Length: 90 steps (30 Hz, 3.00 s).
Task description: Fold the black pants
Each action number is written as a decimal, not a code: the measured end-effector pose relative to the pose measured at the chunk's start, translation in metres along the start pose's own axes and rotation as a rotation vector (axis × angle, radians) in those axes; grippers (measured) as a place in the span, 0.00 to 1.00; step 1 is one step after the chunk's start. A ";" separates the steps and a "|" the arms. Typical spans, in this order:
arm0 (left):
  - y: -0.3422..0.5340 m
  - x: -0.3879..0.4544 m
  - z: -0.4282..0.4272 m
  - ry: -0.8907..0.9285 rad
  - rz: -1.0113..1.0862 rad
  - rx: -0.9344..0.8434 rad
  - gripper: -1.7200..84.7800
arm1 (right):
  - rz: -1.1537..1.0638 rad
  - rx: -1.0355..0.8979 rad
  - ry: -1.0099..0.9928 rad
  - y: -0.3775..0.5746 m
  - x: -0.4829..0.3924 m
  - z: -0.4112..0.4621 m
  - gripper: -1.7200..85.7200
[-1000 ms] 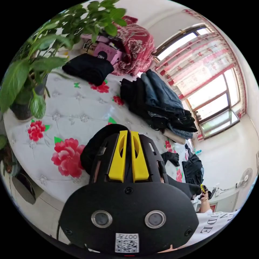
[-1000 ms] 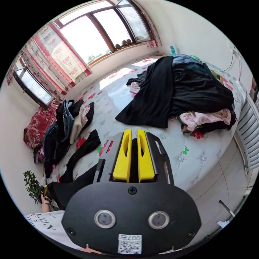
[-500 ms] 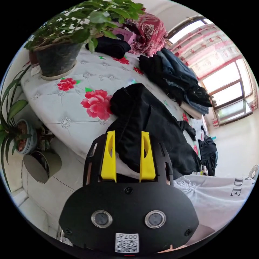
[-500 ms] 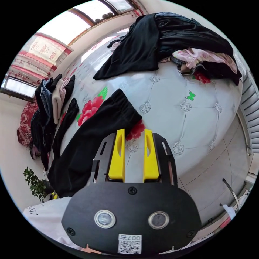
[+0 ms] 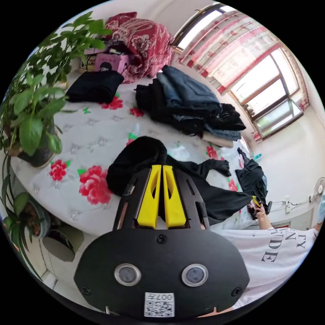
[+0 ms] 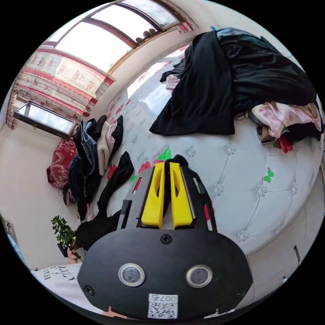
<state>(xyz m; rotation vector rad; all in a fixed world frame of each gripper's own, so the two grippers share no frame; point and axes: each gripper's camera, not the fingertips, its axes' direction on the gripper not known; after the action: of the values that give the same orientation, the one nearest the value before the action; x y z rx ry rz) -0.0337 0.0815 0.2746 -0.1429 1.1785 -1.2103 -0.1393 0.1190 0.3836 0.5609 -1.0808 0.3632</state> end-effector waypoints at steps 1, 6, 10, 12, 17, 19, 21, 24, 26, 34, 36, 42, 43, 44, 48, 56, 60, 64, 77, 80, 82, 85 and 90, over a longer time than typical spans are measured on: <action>-0.011 0.005 -0.005 0.015 0.017 0.018 0.01 | -0.010 0.015 -0.041 -0.006 -0.007 -0.006 0.03; -0.066 0.056 -0.089 0.168 0.193 0.274 0.01 | -0.133 0.199 -0.238 -0.039 -0.063 -0.087 0.02; -0.042 0.057 -0.141 0.163 0.288 0.312 0.01 | -0.194 0.257 -0.266 -0.034 -0.064 -0.135 0.02; -0.012 0.040 -0.148 0.117 0.286 0.214 0.01 | -0.199 0.224 -0.200 -0.025 -0.051 -0.143 0.02; 0.066 -0.024 -0.077 0.024 0.008 -0.074 0.02 | -0.110 0.096 -0.043 0.001 -0.005 -0.103 0.03; 0.097 -0.048 -0.036 -0.028 -0.151 -0.181 0.03 | 0.001 0.047 0.117 0.014 0.019 -0.073 0.04; 0.133 -0.063 -0.007 -0.132 -0.309 -0.240 0.06 | 0.146 -0.070 0.176 0.024 0.042 -0.045 0.05; 0.144 -0.054 -0.013 -0.149 -0.354 -0.162 0.07 | 0.115 -0.004 0.160 0.024 0.019 -0.038 0.06; 0.130 -0.040 -0.017 -0.195 -0.309 -0.132 0.07 | 0.007 -0.003 0.160 0.012 -0.013 -0.026 0.08; 0.010 0.017 0.040 -0.112 -0.133 -0.062 0.09 | -0.362 -0.213 0.029 -0.055 -0.187 0.106 0.13; -0.023 0.035 0.063 -0.118 -0.102 -0.080 0.10 | -0.420 -0.258 0.024 -0.071 -0.235 0.150 0.15; -0.071 0.058 0.099 -0.146 -0.107 -0.086 0.10 | -0.492 -0.299 0.117 -0.110 -0.310 0.236 0.16; -0.074 0.058 0.102 -0.152 -0.112 -0.092 0.10 | -0.490 -0.309 0.128 -0.113 -0.313 0.244 0.16; -0.080 0.058 0.108 -0.160 -0.122 -0.103 0.10 | -0.483 -0.332 0.148 -0.119 -0.317 0.260 0.16; -0.104 0.063 0.117 -0.104 -0.102 -0.045 0.13 | -0.514 -0.340 0.263 -0.122 -0.333 0.289 0.11; -0.170 0.094 0.174 -0.176 0.021 -0.203 0.17 | -0.699 0.047 -0.095 -0.155 -0.400 0.123 0.07; -0.173 0.128 0.169 -0.158 0.125 -0.128 0.15 | -0.906 0.370 -0.069 -0.121 -0.392 -0.022 0.09; -0.174 0.142 0.174 -0.138 0.143 -0.119 0.14 | -0.691 0.221 0.196 -0.111 -0.321 -0.024 0.11; -0.242 0.205 0.289 -0.291 0.342 -0.527 0.18 | -0.376 -0.192 0.239 -0.108 -0.245 0.087 0.15; -0.241 0.212 0.310 -0.361 0.327 -0.556 0.17 | -0.404 -0.267 0.239 -0.132 -0.276 0.137 0.16; -0.242 0.218 0.312 -0.376 0.324 -0.560 0.13 | -0.390 -0.330 0.262 -0.142 -0.292 0.174 0.16; -0.234 0.230 0.314 -0.377 0.362 -0.540 0.02 | -0.323 -0.450 0.440 -0.147 -0.306 0.237 0.13; -0.228 0.244 0.314 -0.425 0.407 -0.524 0.01 | -0.493 -0.380 0.421 -0.139 -0.340 0.245 0.04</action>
<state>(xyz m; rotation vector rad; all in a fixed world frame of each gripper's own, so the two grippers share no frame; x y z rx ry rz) 0.0290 -0.3523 0.4101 -0.5015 1.0546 -0.4637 -0.3887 -0.1412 0.1286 0.3691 -0.5560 -0.1543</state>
